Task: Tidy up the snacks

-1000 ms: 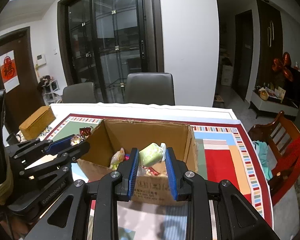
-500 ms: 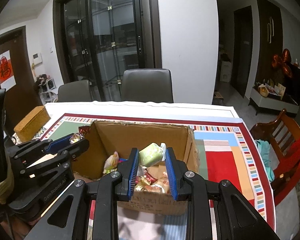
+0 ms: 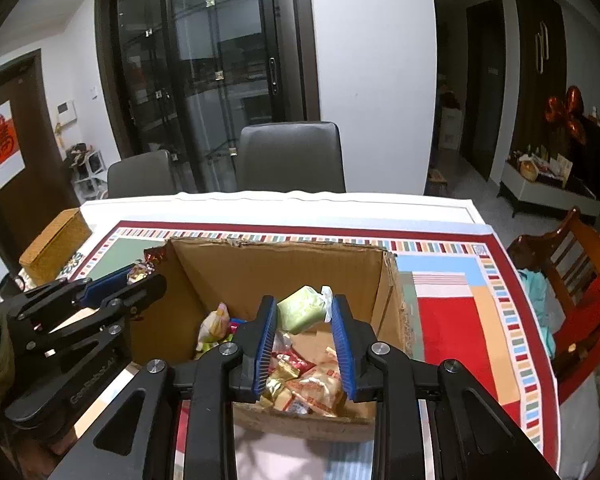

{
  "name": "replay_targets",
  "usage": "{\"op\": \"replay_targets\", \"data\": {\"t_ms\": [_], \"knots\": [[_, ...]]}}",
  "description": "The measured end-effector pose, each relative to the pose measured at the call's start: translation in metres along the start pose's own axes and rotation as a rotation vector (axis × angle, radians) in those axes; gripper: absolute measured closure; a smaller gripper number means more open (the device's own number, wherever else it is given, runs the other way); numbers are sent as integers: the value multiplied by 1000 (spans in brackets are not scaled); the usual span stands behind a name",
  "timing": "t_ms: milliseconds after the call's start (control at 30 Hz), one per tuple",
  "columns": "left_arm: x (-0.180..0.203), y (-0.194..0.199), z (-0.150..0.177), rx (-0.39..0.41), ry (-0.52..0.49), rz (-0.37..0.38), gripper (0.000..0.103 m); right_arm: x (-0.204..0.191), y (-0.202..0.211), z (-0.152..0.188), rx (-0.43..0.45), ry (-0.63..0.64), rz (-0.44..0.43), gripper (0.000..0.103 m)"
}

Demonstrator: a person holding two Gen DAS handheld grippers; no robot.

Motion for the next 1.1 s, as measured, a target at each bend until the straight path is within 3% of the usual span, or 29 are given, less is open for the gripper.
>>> {"op": "replay_targets", "data": {"t_ms": [67, 200, 500, 733, 1100], "knots": [[0, 0, 0, -2, -2, 1, 79, 0, -2, 0, -4, 5, 9, 72], [-1, 2, 0, 3, 0, 1, 56, 2, -3, -1, -9, 5, 18, 59], [-4, 11, -3, 25, 8, -31, 32, 8, 5, -3, 7, -23, 44, 33], [-3, 24, -5, 47, 12, -63, 22, 12, 15, -4, 18, -42, 65, 28], [0, 55, -3, 79, 11, -95, 20, 12, 38, 1, 25, -51, 85, 28]]}}
Point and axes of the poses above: each gripper's, at about its wrist camera, not at the fingertips, and y roughly against the way its jaws point, x to its right, z to its underside, the point moved 2 cm from there along -y, roughly the way its jaws point, and after that the axes turned 10 degrees about z, right-handed, at the moved point
